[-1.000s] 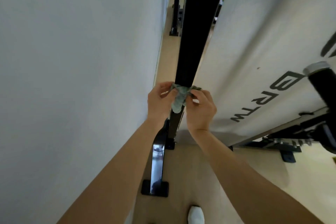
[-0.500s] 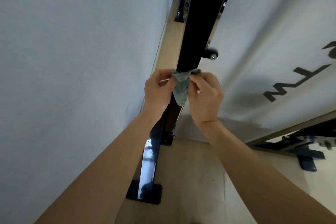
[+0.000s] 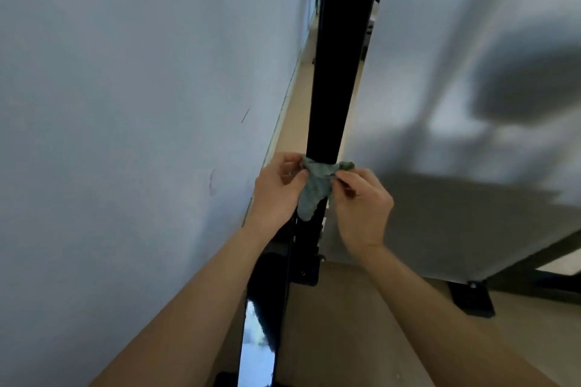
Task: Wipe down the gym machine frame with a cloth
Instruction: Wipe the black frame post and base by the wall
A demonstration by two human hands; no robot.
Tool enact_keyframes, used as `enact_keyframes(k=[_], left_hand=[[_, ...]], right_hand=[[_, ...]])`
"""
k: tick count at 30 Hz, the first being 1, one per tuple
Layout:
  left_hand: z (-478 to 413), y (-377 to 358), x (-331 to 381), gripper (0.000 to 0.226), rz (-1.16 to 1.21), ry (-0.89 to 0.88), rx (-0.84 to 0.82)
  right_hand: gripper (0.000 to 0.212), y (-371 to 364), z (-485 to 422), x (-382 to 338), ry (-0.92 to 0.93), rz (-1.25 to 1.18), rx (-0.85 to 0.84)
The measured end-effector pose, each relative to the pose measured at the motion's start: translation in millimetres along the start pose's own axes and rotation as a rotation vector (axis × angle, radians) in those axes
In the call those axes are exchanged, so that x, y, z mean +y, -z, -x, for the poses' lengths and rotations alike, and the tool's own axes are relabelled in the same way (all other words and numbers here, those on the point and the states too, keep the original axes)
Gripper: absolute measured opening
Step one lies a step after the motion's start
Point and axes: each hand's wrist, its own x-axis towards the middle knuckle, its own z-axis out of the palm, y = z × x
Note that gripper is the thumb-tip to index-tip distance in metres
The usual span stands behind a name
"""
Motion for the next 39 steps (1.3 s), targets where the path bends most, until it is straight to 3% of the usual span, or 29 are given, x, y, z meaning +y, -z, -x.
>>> enact_keyframes(k=[3, 8, 10, 12, 17, 23, 26, 30, 33, 39], left_hand=[[16.9, -15.9, -34.4, 0.027, -0.079, -0.028, 0.054], [38.1, -24.4, -60.3, 0.007, -0.269, 0.0, 0.15], [50.8, -23.7, -61.0, 0.01, -0.355, 0.007, 0.121], [72.4, -19.1, -61.9, 0.009, -0.334, 0.039, 0.109], [133.4, 3.6, -76.4, 0.007, -0.255, 0.058, 0.257], [133.4, 33.4, -74.4, 0.008, -0.093, 0.095, 0.544], [122.5, 41.3, -89.8, 0.004, -0.214, 0.065, 0.427], [115.2, 42.0, -120.2, 0.024, -0.287, 0.07, 0.215], [114.7, 36.0, -134.3, 0.038, -0.41, -0.049, 0.162], [108.9, 17.8, -141.7, 0.061, -0.676, -0.166, 0.148]], right_hand=[[0.008, -10.4, 26.0, 27.5, 0.021, 0.012, -0.042], [0.013, -20.0, 58.2, 50.0, -0.071, 0.098, -0.17], [0.014, -14.3, 68.3, 54.1, -0.131, 0.102, -0.229], [0.014, -3.7, 78.5, 55.4, -0.148, 0.06, -0.259], [0.012, 7.2, 93.1, 36.4, -0.216, -0.063, -0.336], [0.017, -0.6, 101.4, 3.4, -0.049, -0.136, -0.414], [0.019, -16.9, 100.1, 5.9, -0.032, -0.115, -0.443], [0.046, -32.2, 107.4, 19.3, -0.102, -0.114, -0.572], [0.049, -34.0, 112.9, 28.8, -0.061, -0.109, -0.527], [0.053, -33.5, 110.2, 38.5, -0.189, -0.204, -0.589]])
